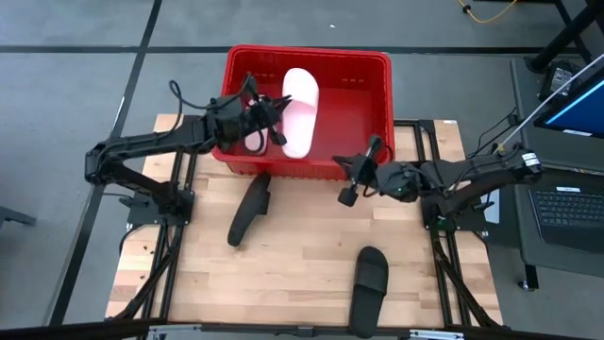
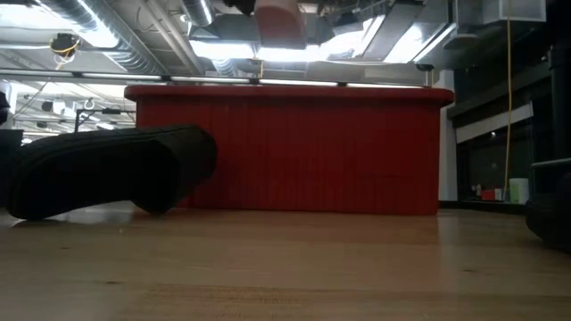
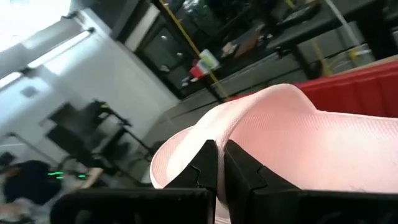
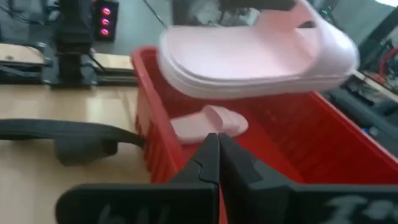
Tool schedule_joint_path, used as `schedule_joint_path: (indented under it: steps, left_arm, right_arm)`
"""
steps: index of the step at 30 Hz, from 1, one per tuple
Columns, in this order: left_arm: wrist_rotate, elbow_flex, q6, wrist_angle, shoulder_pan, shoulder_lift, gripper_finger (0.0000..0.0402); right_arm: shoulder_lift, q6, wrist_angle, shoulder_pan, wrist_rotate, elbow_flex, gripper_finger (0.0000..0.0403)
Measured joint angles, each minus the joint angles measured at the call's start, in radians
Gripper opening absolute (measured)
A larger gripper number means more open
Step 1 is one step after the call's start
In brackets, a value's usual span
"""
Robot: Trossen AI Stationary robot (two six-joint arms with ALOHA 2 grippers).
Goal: Pick and place slides into bin
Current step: Put the pink slipper into the red bin
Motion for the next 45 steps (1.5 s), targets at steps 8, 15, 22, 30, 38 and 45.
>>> schedule_joint_path:
  steps: [8,15,22,30,38,45]
  left_arm:
    - [0.190,-0.059,-0.027,0.005,0.144,0.012,0.0003]
    - [0.245,-0.084,-0.055,0.036,0.259,0.060,0.0003]
    - [0.348,-0.097,-0.073,0.101,0.329,0.135,0.0003]
    - [0.354,-0.097,-0.082,0.111,0.372,0.197,0.0003]
    - [0.361,-0.097,-0.095,0.130,0.417,0.294,0.0003]
    - [0.374,-0.097,-0.073,0.130,0.438,0.355,0.0003]
  right_arm:
    - [-0.116,-0.095,0.255,-0.109,-0.240,-0.218,0.0002]
    - [-0.196,-0.137,0.318,-0.218,-0.272,-0.313,0.0002]
    - [-0.232,-0.108,0.320,-0.294,-0.439,-0.322,0.0002]
    - [-0.232,-0.114,0.317,-0.326,-0.448,-0.322,0.0002]
    - [-0.232,-0.137,0.316,-0.365,-0.448,-0.322,0.0002]
    - [-0.232,-0.136,0.309,-0.382,-0.448,-0.322,0.0003]
